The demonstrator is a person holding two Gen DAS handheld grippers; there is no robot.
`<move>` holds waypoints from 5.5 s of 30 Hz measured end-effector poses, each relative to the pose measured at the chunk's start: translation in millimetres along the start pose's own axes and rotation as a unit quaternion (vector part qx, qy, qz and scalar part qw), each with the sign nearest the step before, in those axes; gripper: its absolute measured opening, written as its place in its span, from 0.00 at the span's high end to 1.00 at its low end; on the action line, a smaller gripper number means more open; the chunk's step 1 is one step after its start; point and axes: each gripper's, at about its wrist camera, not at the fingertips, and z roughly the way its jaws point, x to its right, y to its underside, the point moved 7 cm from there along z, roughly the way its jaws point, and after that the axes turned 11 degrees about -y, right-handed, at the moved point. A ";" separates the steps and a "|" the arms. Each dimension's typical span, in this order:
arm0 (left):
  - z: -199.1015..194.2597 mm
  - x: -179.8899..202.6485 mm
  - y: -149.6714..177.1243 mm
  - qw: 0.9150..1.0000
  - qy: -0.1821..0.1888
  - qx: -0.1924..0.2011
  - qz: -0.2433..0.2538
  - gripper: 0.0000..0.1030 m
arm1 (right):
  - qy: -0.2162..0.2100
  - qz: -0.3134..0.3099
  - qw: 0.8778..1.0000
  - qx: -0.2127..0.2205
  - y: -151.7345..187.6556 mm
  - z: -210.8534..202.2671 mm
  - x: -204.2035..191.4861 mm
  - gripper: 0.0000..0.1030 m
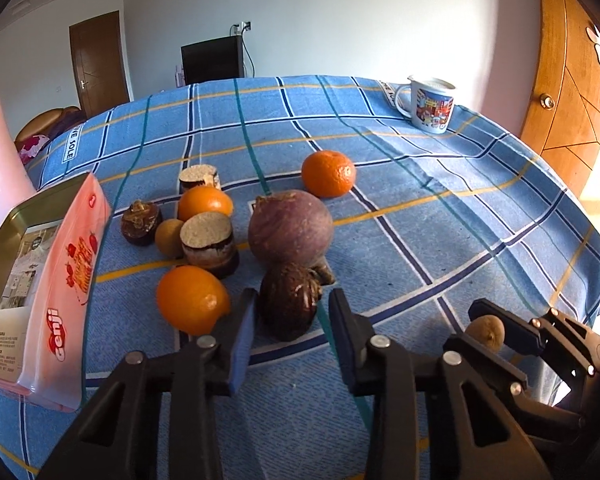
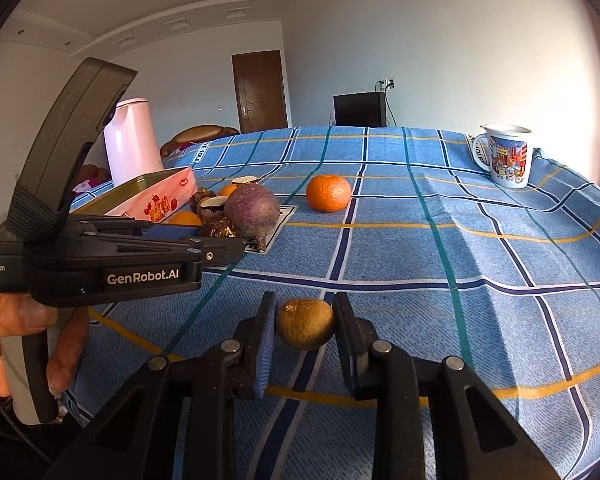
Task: Organize fruits
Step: 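Close right tool on the kiwi while left tool grasps the passion fruit, then carry both fruits over the tin box and open both tools to drop them, then move left tool to an orange while right tool reaches the large purple fruit, then close left tool on the orange while right tool grasps the purple fruit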
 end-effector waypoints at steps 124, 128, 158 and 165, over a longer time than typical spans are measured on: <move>-26.3 -104.5 -11.9 0.993 -0.057 0.084 -0.064 0.16 | -0.035 -0.035 0.993 -0.103 -81.8 96.8 -20.9 0.22; -18.5 -93.0 -11.5 0.995 -0.050 0.072 -0.052 0.16 | -0.058 -0.014 0.988 -0.144 -72.3 113.2 -18.4 0.40; 3.6 -67.4 -11.5 0.999 -0.011 0.022 -0.045 0.60 | -0.039 0.019 0.998 -0.048 -88.7 73.6 -1.9 0.50; -14.3 -71.6 -17.8 0.995 -0.048 0.077 -0.046 0.60 | -0.043 0.003 0.999 -0.021 -93.3 64.0 -8.2 0.50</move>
